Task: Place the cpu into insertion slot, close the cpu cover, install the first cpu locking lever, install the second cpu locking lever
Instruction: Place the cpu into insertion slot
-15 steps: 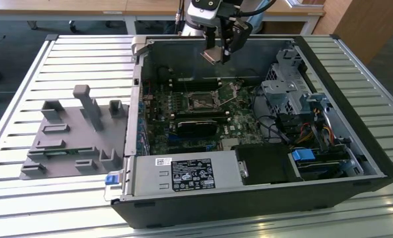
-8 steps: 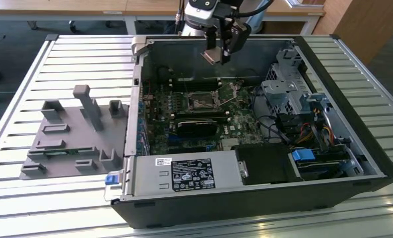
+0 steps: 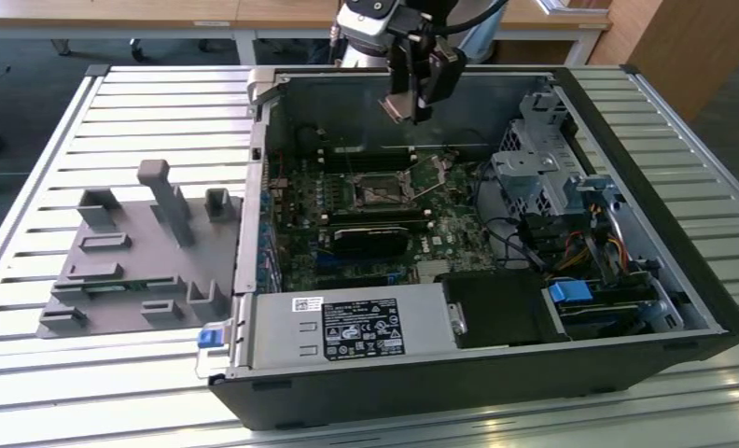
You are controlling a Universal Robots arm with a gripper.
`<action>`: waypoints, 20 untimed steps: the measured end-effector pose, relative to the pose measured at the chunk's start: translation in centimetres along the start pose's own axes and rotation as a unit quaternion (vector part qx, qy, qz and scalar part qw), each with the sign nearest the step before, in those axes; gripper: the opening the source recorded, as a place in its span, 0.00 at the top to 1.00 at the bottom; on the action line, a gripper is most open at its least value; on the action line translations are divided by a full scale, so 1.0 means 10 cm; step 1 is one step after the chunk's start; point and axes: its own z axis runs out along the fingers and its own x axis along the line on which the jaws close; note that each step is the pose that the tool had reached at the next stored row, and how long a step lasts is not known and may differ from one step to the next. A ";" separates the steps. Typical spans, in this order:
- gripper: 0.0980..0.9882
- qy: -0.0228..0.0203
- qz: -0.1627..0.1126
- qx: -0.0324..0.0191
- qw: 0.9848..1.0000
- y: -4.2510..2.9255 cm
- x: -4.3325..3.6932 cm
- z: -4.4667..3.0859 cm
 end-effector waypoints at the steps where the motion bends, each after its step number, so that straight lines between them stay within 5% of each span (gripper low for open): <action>1: 0.50 -0.001 0.009 0.000 1.000 0.000 0.000 0.002; 10: 0.50 -0.008 0.086 -0.002 0.996 -0.006 0.003 0.045; 20: 0.50 -0.010 0.108 0.000 0.994 -0.033 0.116 0.205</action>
